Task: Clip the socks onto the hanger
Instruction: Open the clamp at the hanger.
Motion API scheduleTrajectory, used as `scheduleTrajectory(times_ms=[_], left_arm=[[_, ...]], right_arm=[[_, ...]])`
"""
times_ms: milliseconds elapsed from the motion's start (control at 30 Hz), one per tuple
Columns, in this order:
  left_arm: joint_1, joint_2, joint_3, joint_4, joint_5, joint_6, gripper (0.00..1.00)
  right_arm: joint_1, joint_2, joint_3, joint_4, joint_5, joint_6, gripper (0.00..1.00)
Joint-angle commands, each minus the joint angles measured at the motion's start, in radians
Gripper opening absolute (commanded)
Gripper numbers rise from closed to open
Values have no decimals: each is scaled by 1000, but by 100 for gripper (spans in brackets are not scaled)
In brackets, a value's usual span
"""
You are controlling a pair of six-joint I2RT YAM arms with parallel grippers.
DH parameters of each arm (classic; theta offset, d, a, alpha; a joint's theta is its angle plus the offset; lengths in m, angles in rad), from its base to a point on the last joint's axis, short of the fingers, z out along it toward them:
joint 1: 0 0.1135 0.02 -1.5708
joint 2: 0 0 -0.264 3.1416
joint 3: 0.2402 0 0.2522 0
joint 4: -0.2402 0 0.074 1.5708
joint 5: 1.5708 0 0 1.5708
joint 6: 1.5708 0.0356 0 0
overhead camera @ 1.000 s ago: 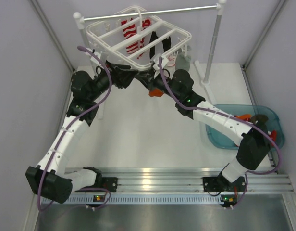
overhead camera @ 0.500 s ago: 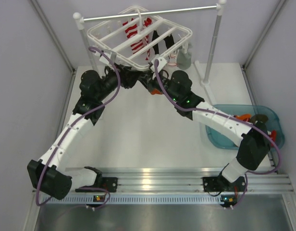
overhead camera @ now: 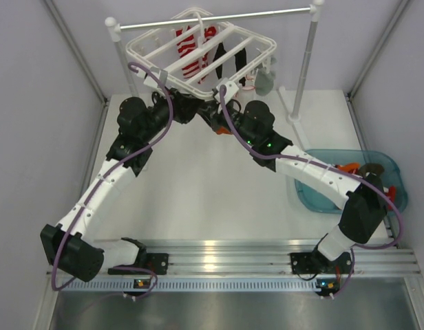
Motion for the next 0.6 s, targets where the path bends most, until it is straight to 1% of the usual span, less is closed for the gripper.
scheduleTrajectory(times_ms=[0,67,100,133,167,233,267,367,567], left_arm=[[-4,-6,34,83,-19,-64,10],[-4,-7,31,91,-12,-69,2],[-4,-6,32,91,-11,-69,0],[-4,-7,32,90,-12,-73,0],[-4,-6,32,88,-18,-73,0],[-4,-4,32,83,-15,-67,0],[-4,-6,31,82,-15,-66,0],[-4,-10,23,83,-6,-66,0],[-2,-10,26,83,21,-61,0]], right_arm=[[27,-31,36,-24,2,-22,0],[27,-34,33,-30,-2,-19,0],[27,-34,34,-34,-4,-17,1],[27,-36,36,-51,-2,-17,8],[26,-42,34,-56,-5,-17,20],[27,-54,31,-77,-4,-20,28],[21,-57,27,-82,-7,-19,37],[4,-68,22,-87,-30,1,48],[-37,-57,25,-7,-108,56,47]])
